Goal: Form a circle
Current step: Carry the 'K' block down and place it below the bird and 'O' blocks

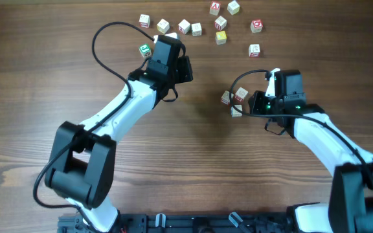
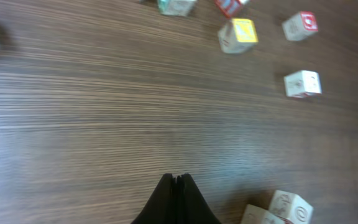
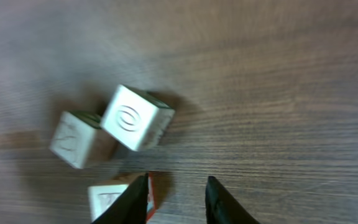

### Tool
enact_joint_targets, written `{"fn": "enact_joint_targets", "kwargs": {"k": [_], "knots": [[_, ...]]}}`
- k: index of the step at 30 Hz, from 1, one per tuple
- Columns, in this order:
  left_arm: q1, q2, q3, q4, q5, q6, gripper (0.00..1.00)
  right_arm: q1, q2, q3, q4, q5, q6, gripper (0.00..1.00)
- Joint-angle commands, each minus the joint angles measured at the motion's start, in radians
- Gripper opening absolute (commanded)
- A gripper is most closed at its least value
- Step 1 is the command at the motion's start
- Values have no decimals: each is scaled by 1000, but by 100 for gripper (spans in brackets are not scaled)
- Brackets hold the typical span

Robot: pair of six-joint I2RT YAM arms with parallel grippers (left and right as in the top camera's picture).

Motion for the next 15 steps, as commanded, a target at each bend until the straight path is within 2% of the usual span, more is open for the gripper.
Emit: {"fn": "enact_joint_targets", "kwargs": {"k": [1,3,15], "knots": [[1,79,1,46,151,-10,4,0,82,12,20,-24,64,21],[-1,113,1,72,191,-10,4,0,100,12,21,-38,64,19],[-4,142,1,97,191,-29,4,0,101,12,40,-200,25,14]]}}
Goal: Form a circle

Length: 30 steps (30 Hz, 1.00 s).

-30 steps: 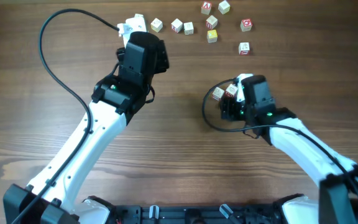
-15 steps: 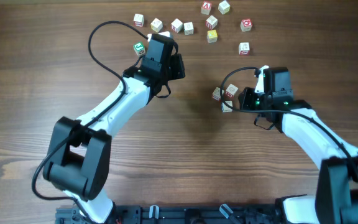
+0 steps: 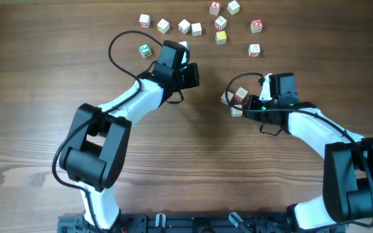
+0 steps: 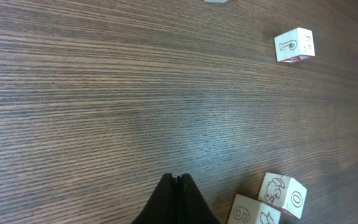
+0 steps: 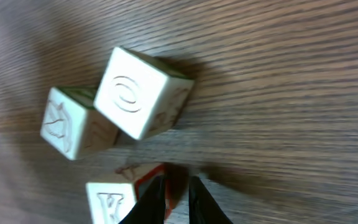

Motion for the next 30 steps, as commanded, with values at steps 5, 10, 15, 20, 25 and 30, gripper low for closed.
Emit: {"fn": "enact_joint_targets", "kwargs": {"k": [5,10,15,20,25,30], "knots": [[-4,10,1,3,17,-10,6,0,8,12,18,-69,-15,14],[-4,10,1,3,17,-10,6,0,8,12,17,-26,1,10],[-4,10,1,-1,17,-10,7,0,2,12,-72,65,-37,34],[-4,10,1,-1,17,-10,9,1,-82,12,-161,34,-81,55],[-4,10,1,-1,17,-10,10,2,-233,12,-231,29,-82,64],[-4,10,1,-1,17,-10,10,50,-213,12,-198,102,-37,64]]}}
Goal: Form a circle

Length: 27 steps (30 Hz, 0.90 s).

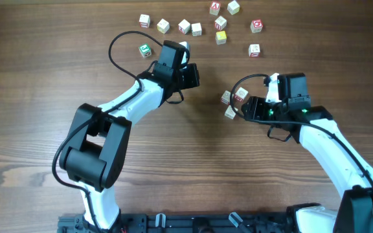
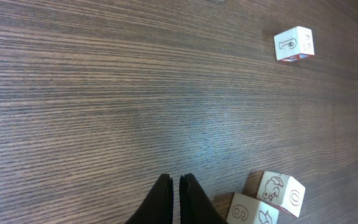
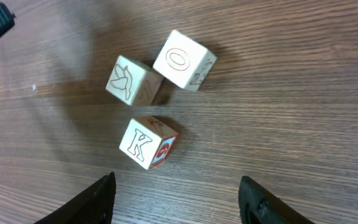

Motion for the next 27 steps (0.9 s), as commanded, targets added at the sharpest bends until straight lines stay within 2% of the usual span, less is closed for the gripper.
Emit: {"fn": "enact_joint_targets", "kwargs": {"k": [1,2,5,6,8,13,18,27], "knots": [[-4,10,1,2,11,-6,10,40,37,2,52,122,67,64],[-4,10,1,2,11,-6,11,42,49,2,94,169,98,64],[-4,10,1,2,8,-6,12,30,79,3,269,193,128,39],[-4,10,1,3,8,-6,12,24,95,12,315,193,128,28],[-4,10,1,3,8,-6,12,21,141,49,338,194,108,20],[-4,10,1,2,8,-6,13,21,328,222,296,193,64,9],[-4,10,1,2,8,-6,14,0,449,349,234,186,63,7],[-4,10,1,2,8,-6,15,-24,491,362,168,60,20,5]]}}
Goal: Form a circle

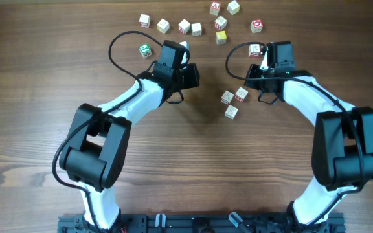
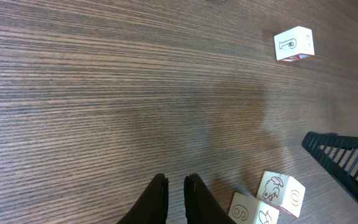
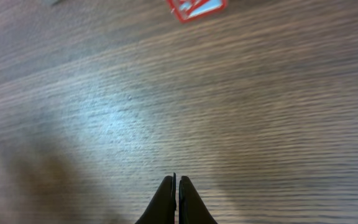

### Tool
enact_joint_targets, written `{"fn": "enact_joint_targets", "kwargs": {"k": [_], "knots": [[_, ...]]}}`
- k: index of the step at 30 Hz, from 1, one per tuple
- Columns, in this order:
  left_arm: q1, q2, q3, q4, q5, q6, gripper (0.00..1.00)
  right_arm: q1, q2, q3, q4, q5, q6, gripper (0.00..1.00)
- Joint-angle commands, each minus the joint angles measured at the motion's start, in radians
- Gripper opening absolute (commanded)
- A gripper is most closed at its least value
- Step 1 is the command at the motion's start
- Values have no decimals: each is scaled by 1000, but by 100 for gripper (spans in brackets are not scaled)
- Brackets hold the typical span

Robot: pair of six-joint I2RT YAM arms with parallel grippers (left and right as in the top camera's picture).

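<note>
Three lettered wooden cubes sit mid-table: two side by side [image 1: 227, 97] [image 1: 241, 94], and the K cube [image 1: 231, 112] just below them. Several more cubes lie scattered along the far edge, such as a yellow one [image 1: 221, 37] and a green one [image 1: 145, 50]. My left gripper [image 1: 190, 74] [image 2: 174, 178] hovers left of the trio, slightly open and holding nothing; the 9 cube [image 2: 248, 210] and O cube [image 2: 281, 193] lie to its right. My right gripper [image 1: 251, 77] [image 3: 176, 177] is shut and empty above bare wood, with a red-faced cube [image 3: 197, 6] ahead.
A cube [image 1: 254, 49] lies just beside the right wrist, and another [image 1: 184, 45] next to the left wrist. The left arm's black cable [image 1: 118, 39] loops over the far left of the table.
My right gripper was wide open beside the three cubes; now it is shut and farther back, near the far scattered cubes. The left jaws stand slightly wider apart. The cubes have not moved.
The right gripper stood open at the K cube, then nearly shut against it. Later it was wide open and drawn back, with the K cube a little apart below the other two. Now it is shut farther back. The left gripper shifted right, then went from shut to slightly open.
</note>
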Motion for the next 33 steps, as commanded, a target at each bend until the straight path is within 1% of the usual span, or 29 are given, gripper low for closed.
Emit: {"fn": "enact_joint_targets", "kwargs": {"k": [1,5,10,23,33], "knots": [[-4,10,1,3,8,-6,15,2,27,21,4,-58,-40,5],[-4,10,1,2,8,-6,15,2,37,21,3,-63,-43,5],[-4,10,1,1,8,-6,15,2,39,21,-14,-141,-62,4],[-4,10,1,-9,8,-6,15,2,39,21,-109,-140,-68,4],[-4,10,1,-9,8,-6,15,-1,35,21,-144,-140,-65,4]]}}
